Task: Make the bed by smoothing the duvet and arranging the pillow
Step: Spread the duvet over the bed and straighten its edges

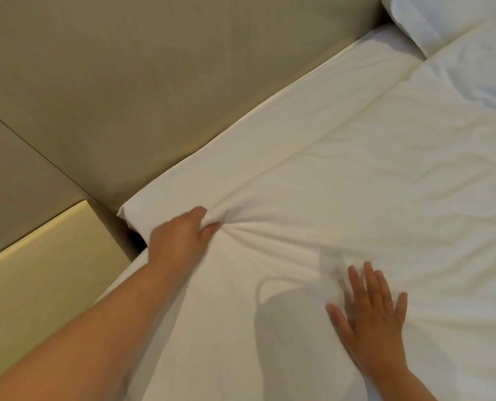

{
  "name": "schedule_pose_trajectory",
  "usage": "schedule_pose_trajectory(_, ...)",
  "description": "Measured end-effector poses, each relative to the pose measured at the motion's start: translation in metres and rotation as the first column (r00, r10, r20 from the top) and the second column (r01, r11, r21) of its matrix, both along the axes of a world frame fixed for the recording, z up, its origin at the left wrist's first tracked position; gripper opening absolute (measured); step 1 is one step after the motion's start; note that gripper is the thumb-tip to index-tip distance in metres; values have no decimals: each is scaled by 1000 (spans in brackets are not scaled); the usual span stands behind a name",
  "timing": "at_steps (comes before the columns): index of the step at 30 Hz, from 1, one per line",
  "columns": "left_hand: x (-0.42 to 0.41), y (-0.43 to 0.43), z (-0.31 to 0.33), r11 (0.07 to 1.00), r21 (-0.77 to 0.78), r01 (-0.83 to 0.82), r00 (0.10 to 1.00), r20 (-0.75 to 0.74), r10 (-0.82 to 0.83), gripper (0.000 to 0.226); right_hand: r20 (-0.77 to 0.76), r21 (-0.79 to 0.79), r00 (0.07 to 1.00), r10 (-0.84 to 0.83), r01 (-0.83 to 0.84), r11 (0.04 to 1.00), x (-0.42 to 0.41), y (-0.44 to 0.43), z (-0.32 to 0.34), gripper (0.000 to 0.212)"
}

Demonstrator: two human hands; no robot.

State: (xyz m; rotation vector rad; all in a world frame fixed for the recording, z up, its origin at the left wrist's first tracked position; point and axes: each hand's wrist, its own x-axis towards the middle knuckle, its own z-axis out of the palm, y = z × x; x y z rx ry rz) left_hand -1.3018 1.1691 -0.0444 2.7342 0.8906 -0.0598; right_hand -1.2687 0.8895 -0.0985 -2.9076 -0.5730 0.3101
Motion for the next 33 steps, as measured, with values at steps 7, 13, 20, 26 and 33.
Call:
schedule_pose_trajectory(7,-9,59,22,964,212,159,974,123,-188,27,99,42,991,-87,83,996,34,28,24,70)
schedule_pose_trajectory(13,-17,50,-37,995,59,86,952,-301,-64,36,-293,-245,956,-14,-61,968,52,28,-15,90)
schedule_pose_trajectory(20,-75,73,1,893,-419,-162,985,-128,118,26,-298,-213,955,11,-78,974,41,25,2,87)
schedule_pose_trajectory(26,-133,48,12,780,-534,-325,945,-154,288,49,-82,-179,997,3,-18,984,-10,2,0,66)
schedule_pose_trajectory(33,-188,29,44,671,-537,-511,853,-416,317,71,-94,-124,996,12,-24,992,-79,-36,18,63)
